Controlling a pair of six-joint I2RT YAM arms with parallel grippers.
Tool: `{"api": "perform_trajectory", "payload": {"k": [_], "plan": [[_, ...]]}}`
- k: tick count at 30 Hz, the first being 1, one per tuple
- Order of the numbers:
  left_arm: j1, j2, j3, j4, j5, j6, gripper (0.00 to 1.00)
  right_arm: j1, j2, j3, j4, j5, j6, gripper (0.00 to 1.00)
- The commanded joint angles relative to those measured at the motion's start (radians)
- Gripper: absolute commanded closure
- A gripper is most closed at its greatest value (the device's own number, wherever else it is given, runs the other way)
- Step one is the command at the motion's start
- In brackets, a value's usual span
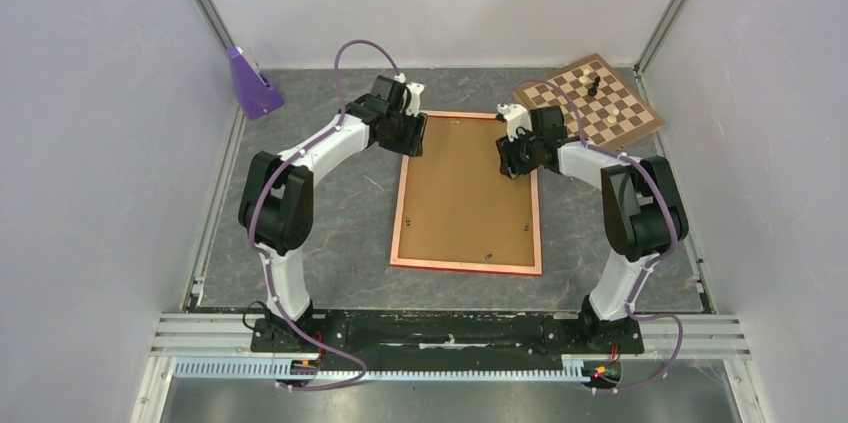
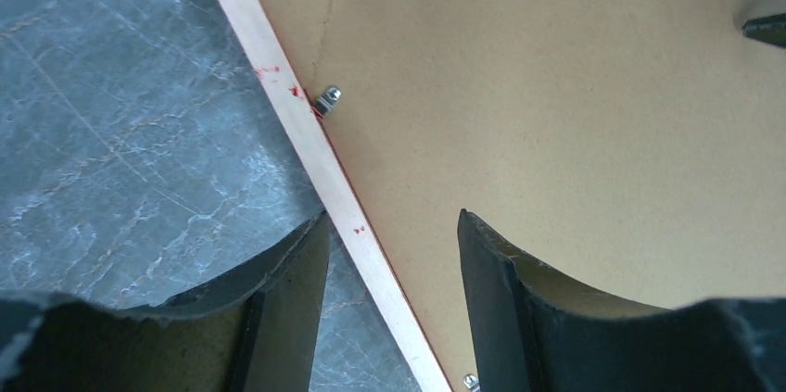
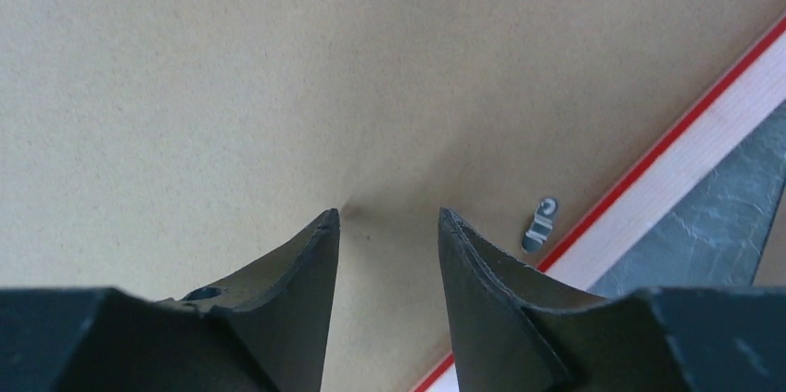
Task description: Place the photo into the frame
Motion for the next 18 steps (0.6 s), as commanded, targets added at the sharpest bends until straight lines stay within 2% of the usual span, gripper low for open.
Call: {"api": "perform_trajectory", "payload": {"k": [1,8,18], "plan": [[-0.009,-0.002,0.021,-0.036,0.086,0.073,0.40,0.010,-0.065,0.027,-0.078,0.049,-0.035,0.53],[-0.064,0.048,0.064,-0.063,0.104,0.073,0.41,0.011,-0.028,0.054,-0.120,0.118,-0.054,0.53],[-0.168,0.143,0.105,-0.101,0.039,0.107,0.43,0.014,0.023,0.132,-0.194,0.204,-0.071,0.55]]}}
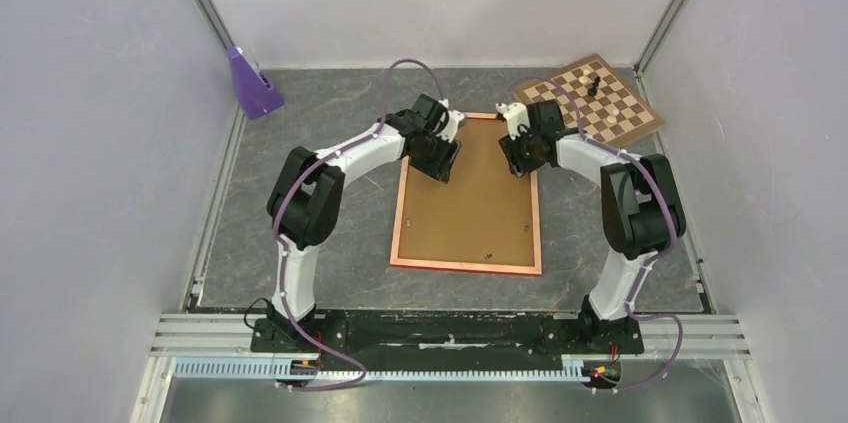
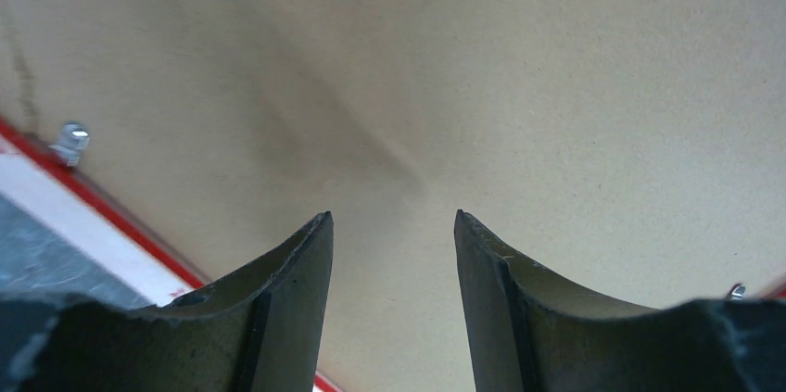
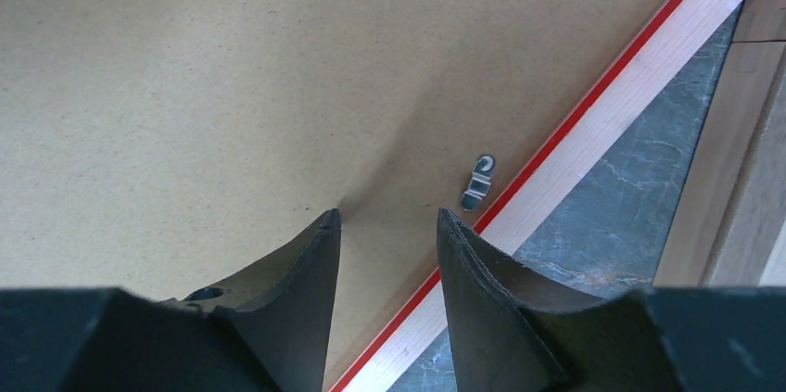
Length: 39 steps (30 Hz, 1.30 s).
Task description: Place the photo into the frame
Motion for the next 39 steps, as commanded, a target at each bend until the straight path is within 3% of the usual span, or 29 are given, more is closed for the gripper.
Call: {"api": "perform_trajectory", "payload": {"k": [1,13,22,27,39], "plan": [[-0.030,0.029,0.038,-0.031,-0.023,0.047,0.43,0.005,0.030,0.076,-0.042,0.063,-0.029,0.55],[-0.056,0.057,0.032,-0.051,-0.028,0.066,0.44,0.008,0.064,0.114,-0.077,0.122,-0.061,0.55],[-0.059,0.067,0.037,-0.055,-0.014,0.061,0.45,0.010,0.026,0.112,-0.029,-0.023,0.035,0.55],[-0.059,0.066,0.043,-0.055,-0.006,0.056,0.45,0.020,0.009,0.131,0.007,0.095,-0.022,0.55],[-0.059,0.067,0.047,-0.055,-0.006,0.056,0.46,0.038,0.073,0.233,-0.107,0.247,-0.190,0.57]]}}
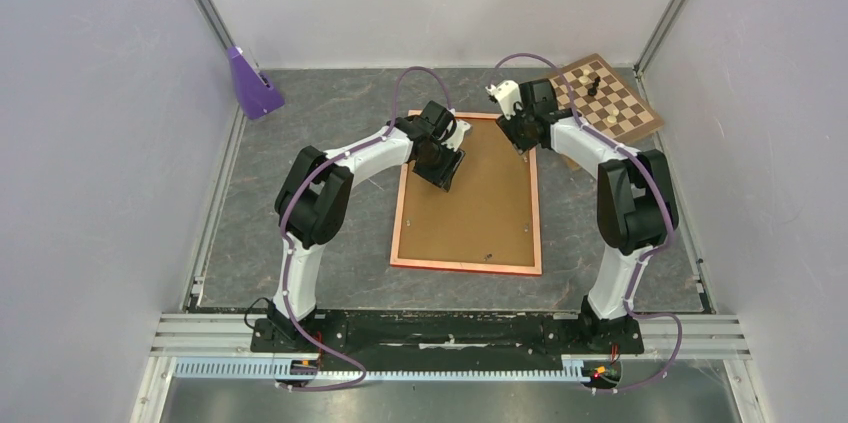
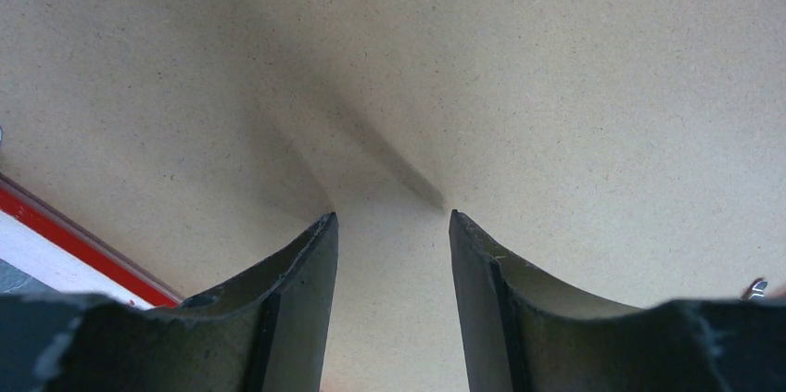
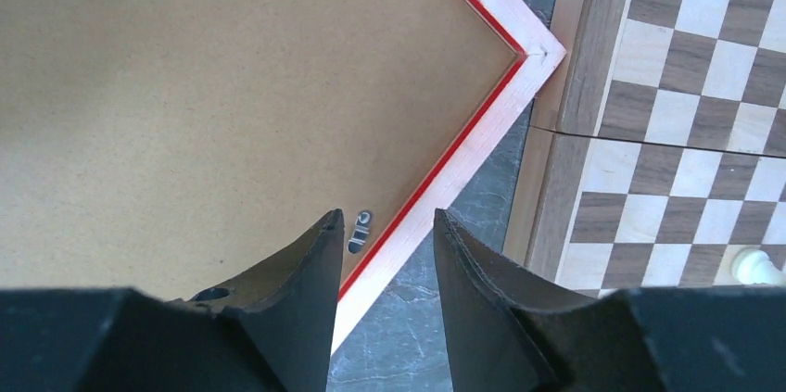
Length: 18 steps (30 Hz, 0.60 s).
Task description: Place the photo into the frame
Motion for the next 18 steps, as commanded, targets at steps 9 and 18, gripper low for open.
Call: {"api": "perform_trajectory", "payload": {"k": [9,18], "plan": [[-0.006,0.022,0.031,-0.005,0.017,0.044,0.46,0.011,0.035,0.001,-0.046,0.075,-0.086,0.57],[-0.007,0.025,0.018,-0.005,0.014,0.047,0.46,0.019,0.047,-0.039,-0.042,0.096,-0.106,0.58]]}}
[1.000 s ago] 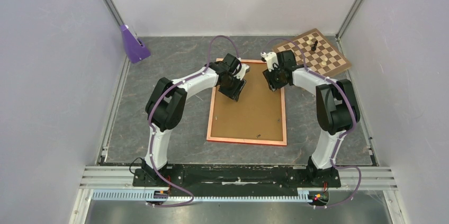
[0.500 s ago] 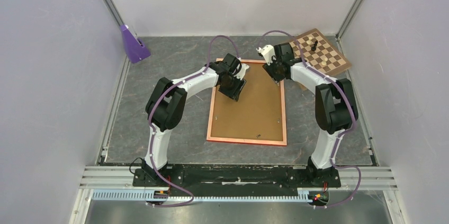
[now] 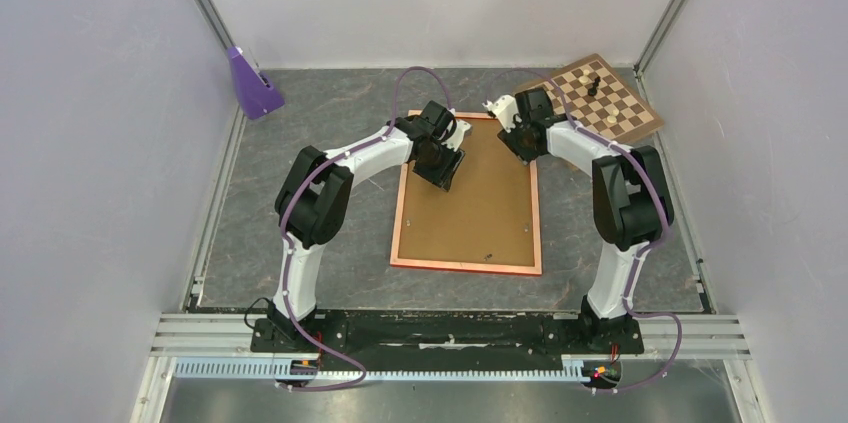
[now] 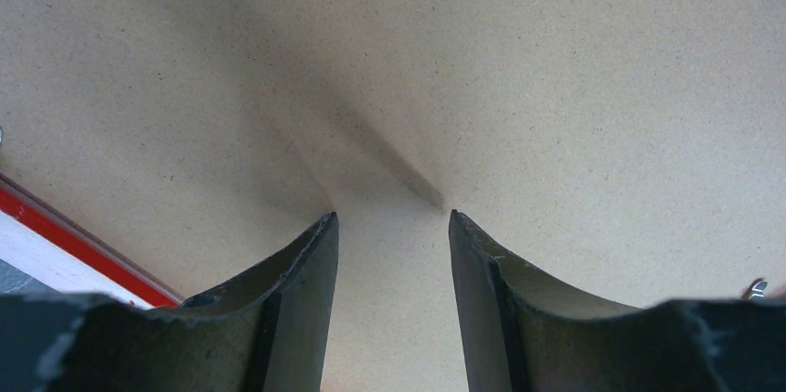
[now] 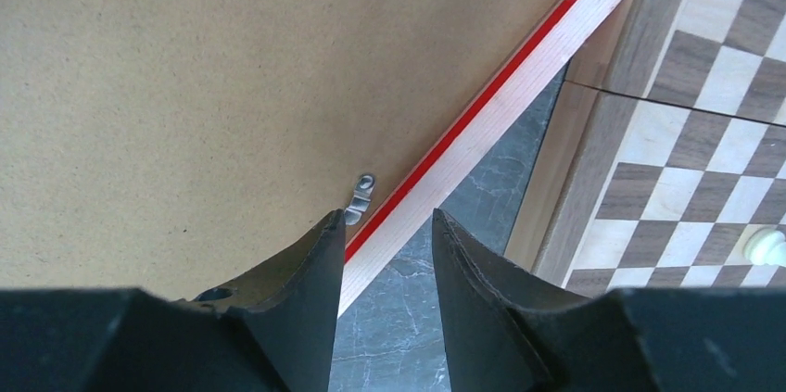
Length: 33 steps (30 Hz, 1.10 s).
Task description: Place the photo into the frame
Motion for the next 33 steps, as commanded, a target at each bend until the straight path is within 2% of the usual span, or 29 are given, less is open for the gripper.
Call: {"api": "perform_trajectory", "payload": {"k": [1,33], "plan": [[-0.007,0.024,0.015,-0.006,0.012,0.047,0.46,0.011,0.014,-0.023,0.006,0.021,-0.019,0.58],[-0.007,0.024,0.010,-0.013,0.016,0.055,0.47,0.035,0.050,-0.049,0.108,0.183,-0.101,0.58]]}}
